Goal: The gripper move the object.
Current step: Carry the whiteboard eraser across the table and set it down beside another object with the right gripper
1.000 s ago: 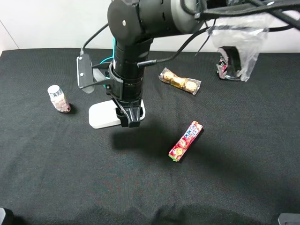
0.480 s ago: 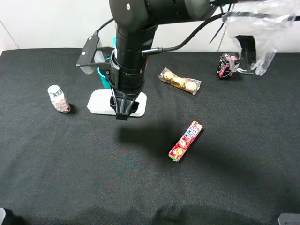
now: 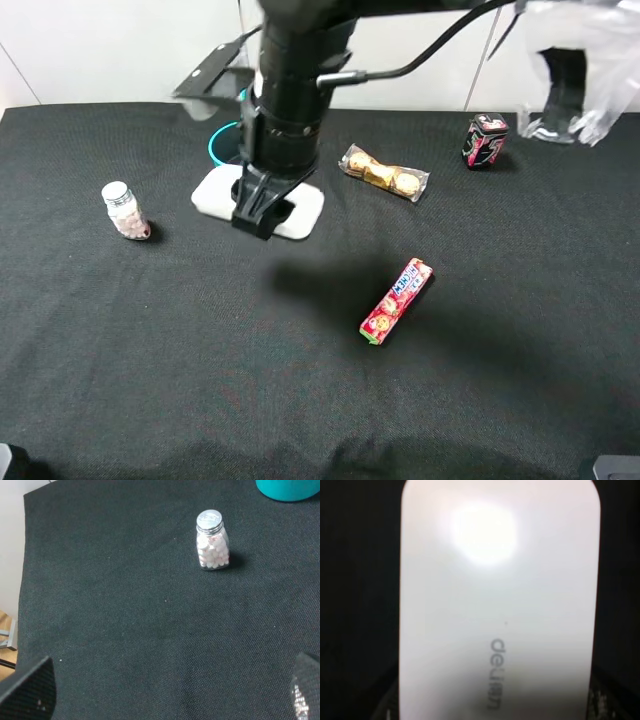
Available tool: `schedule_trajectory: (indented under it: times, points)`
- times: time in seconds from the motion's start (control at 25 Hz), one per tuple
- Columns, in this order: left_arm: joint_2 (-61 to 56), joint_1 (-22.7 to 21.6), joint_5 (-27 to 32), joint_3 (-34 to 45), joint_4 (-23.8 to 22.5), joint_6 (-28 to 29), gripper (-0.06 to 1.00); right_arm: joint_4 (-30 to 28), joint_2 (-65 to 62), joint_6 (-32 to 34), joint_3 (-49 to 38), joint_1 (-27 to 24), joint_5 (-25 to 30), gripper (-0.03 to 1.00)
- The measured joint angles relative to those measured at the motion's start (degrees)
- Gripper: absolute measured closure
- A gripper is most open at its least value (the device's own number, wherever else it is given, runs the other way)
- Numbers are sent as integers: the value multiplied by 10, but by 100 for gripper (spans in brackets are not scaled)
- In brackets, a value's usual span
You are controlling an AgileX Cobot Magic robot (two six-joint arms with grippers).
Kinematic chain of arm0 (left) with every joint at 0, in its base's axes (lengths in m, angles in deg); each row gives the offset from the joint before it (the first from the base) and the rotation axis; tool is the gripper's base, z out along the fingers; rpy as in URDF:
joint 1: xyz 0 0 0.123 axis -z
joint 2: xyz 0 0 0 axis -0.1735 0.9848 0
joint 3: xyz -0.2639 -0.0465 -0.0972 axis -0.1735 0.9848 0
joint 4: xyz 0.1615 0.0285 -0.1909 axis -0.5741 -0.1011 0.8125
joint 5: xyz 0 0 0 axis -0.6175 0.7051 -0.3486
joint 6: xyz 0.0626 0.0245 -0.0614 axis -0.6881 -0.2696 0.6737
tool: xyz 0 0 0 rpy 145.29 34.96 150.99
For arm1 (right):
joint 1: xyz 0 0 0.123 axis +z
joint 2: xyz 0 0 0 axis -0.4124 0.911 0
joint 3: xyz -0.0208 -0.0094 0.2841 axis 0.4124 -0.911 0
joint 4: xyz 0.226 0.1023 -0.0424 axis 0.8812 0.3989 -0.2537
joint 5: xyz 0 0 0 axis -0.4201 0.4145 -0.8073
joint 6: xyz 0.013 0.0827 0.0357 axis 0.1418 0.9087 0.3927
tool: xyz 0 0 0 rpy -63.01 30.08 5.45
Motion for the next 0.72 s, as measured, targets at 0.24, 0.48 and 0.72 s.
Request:
schedule_trajectory:
  times: [0.24,0.48,0.72]
  points:
    - [0,0,0,0,0,0,-5,4,-14,14,0,-61,15,51]
    - [0,0,0,0,0,0,-5,4,-31,21,0,-121,18,51]
    - [0,0,0,0,0,0,-5,4,-40,27,0,-174,29,51]
